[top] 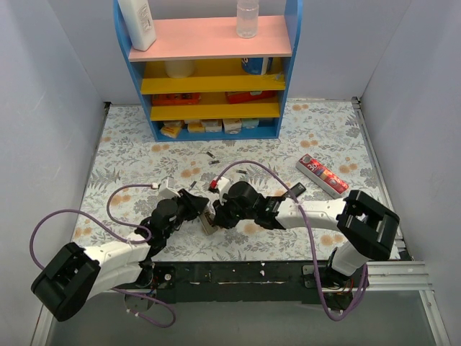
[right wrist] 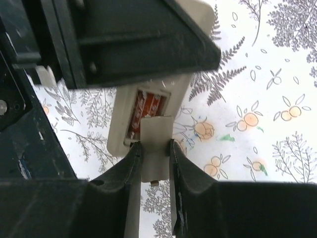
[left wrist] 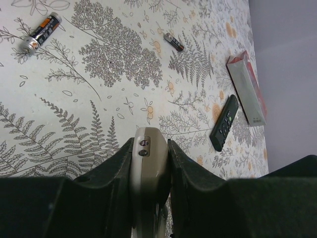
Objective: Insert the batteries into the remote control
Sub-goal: Remove the battery cover from the remote control, then pick up the battery from the center of the board.
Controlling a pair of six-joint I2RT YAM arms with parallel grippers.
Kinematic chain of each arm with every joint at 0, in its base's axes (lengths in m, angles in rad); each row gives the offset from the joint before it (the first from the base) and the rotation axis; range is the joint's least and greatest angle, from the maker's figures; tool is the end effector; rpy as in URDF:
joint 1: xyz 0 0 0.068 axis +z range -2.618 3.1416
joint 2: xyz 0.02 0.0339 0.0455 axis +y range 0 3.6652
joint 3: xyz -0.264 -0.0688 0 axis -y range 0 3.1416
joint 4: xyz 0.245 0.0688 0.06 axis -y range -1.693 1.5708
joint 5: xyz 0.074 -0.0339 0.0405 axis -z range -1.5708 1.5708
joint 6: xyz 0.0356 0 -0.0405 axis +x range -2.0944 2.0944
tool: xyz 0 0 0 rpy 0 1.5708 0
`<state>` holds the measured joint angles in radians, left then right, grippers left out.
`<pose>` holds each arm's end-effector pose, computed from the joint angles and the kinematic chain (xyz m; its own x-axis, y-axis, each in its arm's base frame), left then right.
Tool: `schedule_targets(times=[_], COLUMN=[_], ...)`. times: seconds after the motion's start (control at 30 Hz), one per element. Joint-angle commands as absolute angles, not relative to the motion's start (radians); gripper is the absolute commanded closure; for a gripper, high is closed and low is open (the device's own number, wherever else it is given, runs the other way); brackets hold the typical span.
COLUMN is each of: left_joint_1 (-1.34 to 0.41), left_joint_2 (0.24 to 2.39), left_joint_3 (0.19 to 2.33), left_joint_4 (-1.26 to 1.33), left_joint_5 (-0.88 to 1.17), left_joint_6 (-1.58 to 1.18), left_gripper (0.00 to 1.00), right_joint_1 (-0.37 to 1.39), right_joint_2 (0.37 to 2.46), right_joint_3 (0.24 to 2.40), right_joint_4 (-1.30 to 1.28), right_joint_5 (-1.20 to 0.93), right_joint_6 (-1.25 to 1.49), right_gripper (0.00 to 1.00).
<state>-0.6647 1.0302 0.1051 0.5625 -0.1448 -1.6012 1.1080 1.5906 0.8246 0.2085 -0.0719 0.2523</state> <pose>0.1461 -0.1080 0.1415 -0.4955 -0.8683 -0.0227 -0.2944 0.1925 -0.9361 0.1479 0.3021 0.1929 -0.4583 -0.3609 -0.8122 -0.8316 0.4966 0.2486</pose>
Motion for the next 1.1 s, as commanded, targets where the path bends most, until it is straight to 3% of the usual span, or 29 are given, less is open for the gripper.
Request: schedule_targets(times=[0.0, 0.13, 0.23, 0.33, 0.37, 0.47, 0.77, 0.87, 1.07], left_joint_1=[-0.666, -0.664, -0.661, -0.658, -0.658, -0.657, -0.643, -0.612, -0.505], left_joint_2=[0.948, 0.856, 0.776, 0.712, 0.697, 0.635, 0.56, 0.575, 0.609], left_joint_3=[0.101, 0.103, 0.112, 0.123, 0.127, 0.175, 0.445, 0.531, 0.641], left_joint_4=[0.484, 0.388, 0.307, 0.232, 0.213, 0.118, -0.196, -0.25, -0.307], left_joint_5=[-0.268, -0.36, -0.399, -0.411, -0.413, -0.411, -0.466, -0.443, -0.295], left_joint_6=[-1.612, -1.624, -1.631, -1.646, -1.657, -1.661, -1.503, -1.451, -1.347], left_gripper=[1.0, 1.0, 1.0, 1.0, 1.0, 1.0, 1.0, 1.0, 1.0], right_joint_1=[1.082, 1.043, 1.023, 1.008, 1.005, 0.993, 0.937, 0.917, 0.79], right_joint_2=[1.516, 1.499, 1.515, 1.535, 1.542, 1.557, 1.56, 1.571, 1.555], right_joint_3=[0.775, 0.742, 0.742, 0.741, 0.75, 0.782, 0.989, 1.032, 1.065], right_joint_4=[0.167, 0.098, 0.035, 0.018, 0.011, -0.037, -0.222, -0.255, -0.226], right_joint_5=[-0.063, -0.003, 0.071, 0.075, 0.074, 0.069, 0.106, 0.106, -0.049], right_joint_6=[0.226, 0.187, 0.173, 0.17, 0.17, 0.166, 0.114, 0.071, 0.003], right_gripper=[0.84, 0.83, 0.76, 0.64, 0.54, 0.42, 0.17, 0.13, 0.16])
